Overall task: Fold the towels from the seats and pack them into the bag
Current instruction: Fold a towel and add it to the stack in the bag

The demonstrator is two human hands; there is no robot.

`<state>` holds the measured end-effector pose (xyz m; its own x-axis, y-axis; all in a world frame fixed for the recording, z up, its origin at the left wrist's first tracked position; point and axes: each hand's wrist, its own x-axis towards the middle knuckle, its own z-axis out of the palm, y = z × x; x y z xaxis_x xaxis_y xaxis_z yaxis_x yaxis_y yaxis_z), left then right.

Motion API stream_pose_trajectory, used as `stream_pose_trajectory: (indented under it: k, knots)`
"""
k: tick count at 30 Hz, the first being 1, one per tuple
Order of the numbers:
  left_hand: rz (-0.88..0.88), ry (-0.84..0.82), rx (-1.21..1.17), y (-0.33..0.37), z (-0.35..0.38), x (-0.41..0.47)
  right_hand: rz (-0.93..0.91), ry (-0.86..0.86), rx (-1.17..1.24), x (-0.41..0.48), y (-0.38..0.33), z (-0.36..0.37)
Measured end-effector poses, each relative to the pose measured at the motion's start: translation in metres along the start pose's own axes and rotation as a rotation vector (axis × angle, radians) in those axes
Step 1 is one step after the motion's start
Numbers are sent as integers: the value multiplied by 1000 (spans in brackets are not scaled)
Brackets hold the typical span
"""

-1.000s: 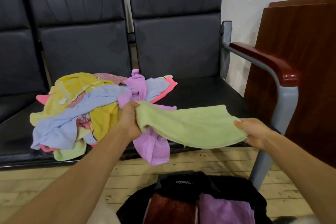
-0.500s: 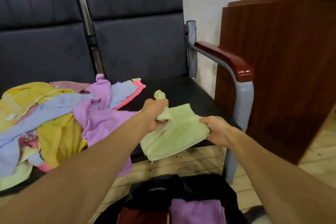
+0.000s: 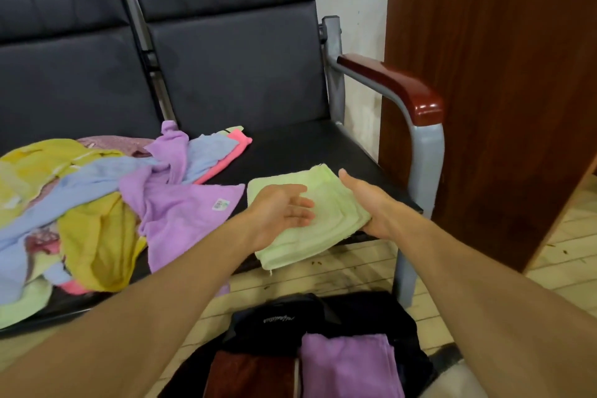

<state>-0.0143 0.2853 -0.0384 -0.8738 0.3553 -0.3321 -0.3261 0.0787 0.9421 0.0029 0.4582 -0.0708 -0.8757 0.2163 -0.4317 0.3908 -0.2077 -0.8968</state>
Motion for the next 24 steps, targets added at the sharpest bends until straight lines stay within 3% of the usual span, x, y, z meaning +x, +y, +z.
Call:
stream_pose_trajectory:
  k: [6, 13, 16, 20, 24]
  knots:
    - [116, 119, 42, -22, -50, -30, -230, 273, -621, -6, 4, 31]
    - [160, 233, 243, -43, -69, -46, -572, 388, -1296, -39, 14, 62]
    - [151, 199, 290, -41, -69, -47, -655, 429, -1247, -57, 6, 66]
    - [156, 217, 223, -48, -65, -51, -669, 310, -1030, -77, -9, 68]
    - [-9, 205, -58, -53, -61, -67, -559, 101, -404, -101, -7, 81]
